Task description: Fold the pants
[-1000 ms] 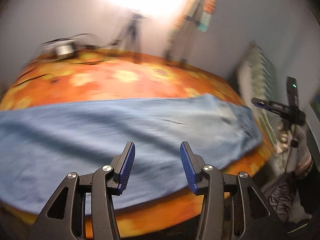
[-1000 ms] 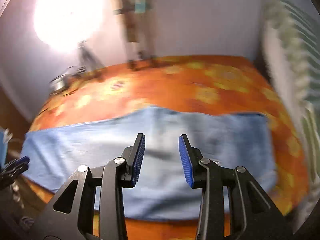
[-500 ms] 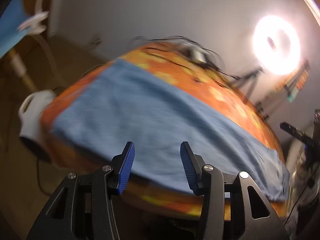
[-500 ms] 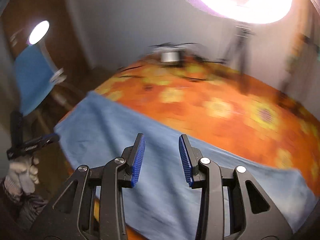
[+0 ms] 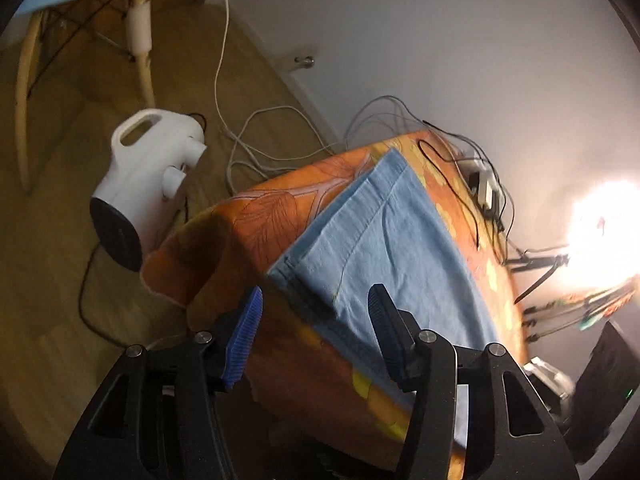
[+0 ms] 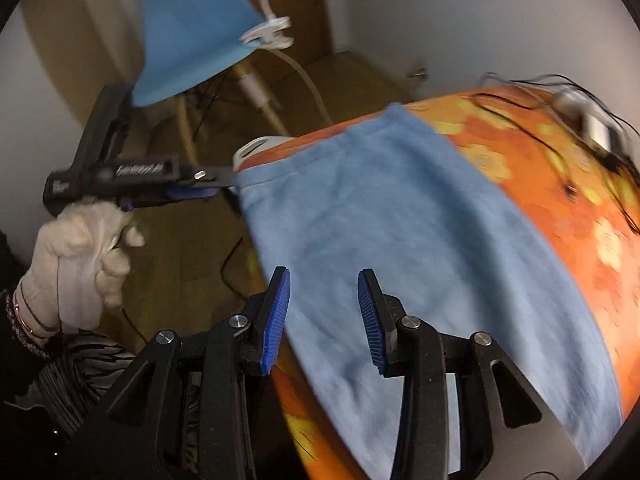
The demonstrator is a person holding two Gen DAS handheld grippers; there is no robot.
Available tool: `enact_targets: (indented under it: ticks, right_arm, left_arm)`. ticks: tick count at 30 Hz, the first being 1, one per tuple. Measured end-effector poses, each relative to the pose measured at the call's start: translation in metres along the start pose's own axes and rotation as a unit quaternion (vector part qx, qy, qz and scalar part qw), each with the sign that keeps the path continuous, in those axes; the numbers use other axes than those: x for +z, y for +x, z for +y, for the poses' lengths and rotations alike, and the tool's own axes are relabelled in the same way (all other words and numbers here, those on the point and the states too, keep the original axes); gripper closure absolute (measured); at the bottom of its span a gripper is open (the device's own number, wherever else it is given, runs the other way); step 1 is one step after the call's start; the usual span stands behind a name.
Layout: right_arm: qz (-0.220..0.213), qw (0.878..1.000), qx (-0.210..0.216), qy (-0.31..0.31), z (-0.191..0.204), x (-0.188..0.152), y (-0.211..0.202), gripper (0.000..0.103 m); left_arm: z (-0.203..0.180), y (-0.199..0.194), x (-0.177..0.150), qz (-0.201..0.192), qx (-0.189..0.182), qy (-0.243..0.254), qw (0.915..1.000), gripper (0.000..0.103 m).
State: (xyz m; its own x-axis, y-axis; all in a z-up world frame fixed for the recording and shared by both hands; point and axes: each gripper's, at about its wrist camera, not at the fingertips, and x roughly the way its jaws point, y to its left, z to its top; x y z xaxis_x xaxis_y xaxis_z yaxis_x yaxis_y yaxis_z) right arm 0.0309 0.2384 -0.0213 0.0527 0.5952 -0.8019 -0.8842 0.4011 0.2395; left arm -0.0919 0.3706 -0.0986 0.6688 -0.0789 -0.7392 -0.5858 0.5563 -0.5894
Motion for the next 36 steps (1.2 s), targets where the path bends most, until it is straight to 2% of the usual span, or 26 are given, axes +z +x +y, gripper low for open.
enact_targets:
  ticks: [4, 10, 14, 20, 25, 29, 32, 34, 35, 36]
  right_arm:
    - [0.011, 1.0, 0.023, -0.006, 0.014, 0.011, 0.023, 0.063]
    - [0.037, 0.998, 0.039, -0.013, 0.024, 0.023, 0.049, 0.063]
    - [0.05, 0.998, 0.042, -0.012, 0.028, 0.021, 0.06, 0.063]
    - [0.054, 0.998, 0.038, -0.005, 0.026, 0.018, 0.067, 0.063]
    - [0.052, 0.998, 0.037, 0.011, 0.017, 0.015, 0.065, 0.063]
    - [0.051, 0.998, 0.039, 0.024, 0.009, 0.012, 0.061, 0.063]
    - [0.049, 0.997, 0.048, 0.039, 0.002, 0.013, 0.058, 0.063]
    - [0.043, 0.996, 0.052, 0.053, -0.005, 0.016, 0.053, 0.063]
    - [0.039, 0.996, 0.054, 0.063, -0.01, 0.02, 0.05, 0.063]
    - [0.033, 0.995, 0.054, 0.074, -0.017, 0.024, 0.044, 0.063]
  left_arm:
    - [0.01, 0.005, 0.002, 0.007, 0.004, -0.02, 0.9998, 0.049]
    - [0.022, 0.014, 0.005, 0.017, -0.02, -0.065, 0.9975, 0.049]
    - [0.015, 0.019, 0.009, 0.016, -0.018, -0.055, 0.9982, 0.049]
    - [0.013, 0.019, 0.01, 0.01, -0.025, -0.064, 0.9976, 0.049]
    - [0.002, 0.015, 0.01, 0.001, -0.027, -0.044, 0.9987, 0.049]
    - [0.004, 0.021, 0.009, 0.003, -0.015, -0.041, 0.9991, 0.049]
    - [-0.003, 0.023, 0.009, -0.007, 0.0, -0.015, 0.9999, 0.049]
    - [-0.008, 0.026, 0.007, -0.014, 0.002, -0.001, 0.9999, 0.065]
    - [-0.012, 0.028, 0.006, -0.017, 0.013, 0.013, 0.9997, 0.087]
    - [-0.015, 0.028, 0.005, -0.024, 0.02, 0.022, 0.9993, 0.09]
